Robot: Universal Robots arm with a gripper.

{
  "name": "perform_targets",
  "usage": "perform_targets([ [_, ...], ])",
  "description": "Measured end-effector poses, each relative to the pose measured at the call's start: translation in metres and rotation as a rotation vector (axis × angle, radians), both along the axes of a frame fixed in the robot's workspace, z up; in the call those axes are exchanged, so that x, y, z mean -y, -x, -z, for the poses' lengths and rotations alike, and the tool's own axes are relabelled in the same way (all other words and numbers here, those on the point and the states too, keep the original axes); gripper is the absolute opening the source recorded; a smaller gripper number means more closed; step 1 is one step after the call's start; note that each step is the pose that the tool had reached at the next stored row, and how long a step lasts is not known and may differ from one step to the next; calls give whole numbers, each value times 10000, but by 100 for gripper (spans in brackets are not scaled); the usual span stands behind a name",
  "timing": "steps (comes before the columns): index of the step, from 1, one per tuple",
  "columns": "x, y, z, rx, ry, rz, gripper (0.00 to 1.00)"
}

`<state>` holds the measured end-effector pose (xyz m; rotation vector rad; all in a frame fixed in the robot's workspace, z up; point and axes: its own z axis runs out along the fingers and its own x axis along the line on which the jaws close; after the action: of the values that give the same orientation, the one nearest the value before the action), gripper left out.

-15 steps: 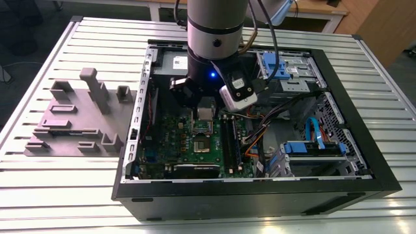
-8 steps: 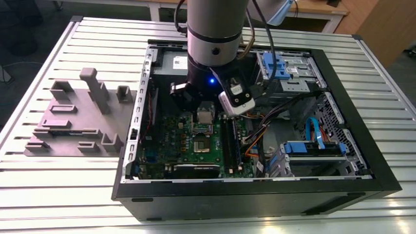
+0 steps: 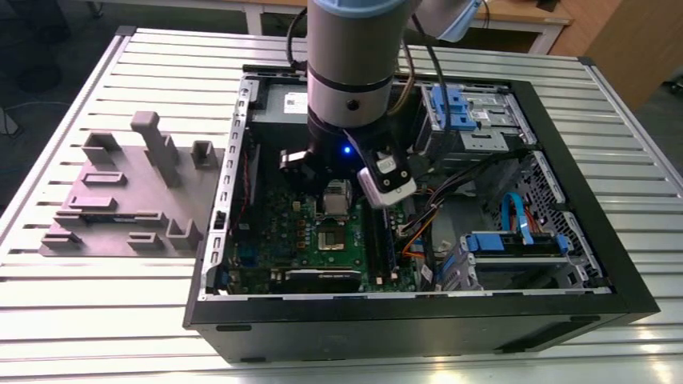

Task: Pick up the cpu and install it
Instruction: 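Place the cpu into insertion slot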

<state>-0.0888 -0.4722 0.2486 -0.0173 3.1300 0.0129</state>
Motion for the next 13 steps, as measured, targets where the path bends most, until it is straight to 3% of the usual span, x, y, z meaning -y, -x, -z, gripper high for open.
perform_targets([
  [13, 117, 0, 235, -9, -3, 1, 47],
])
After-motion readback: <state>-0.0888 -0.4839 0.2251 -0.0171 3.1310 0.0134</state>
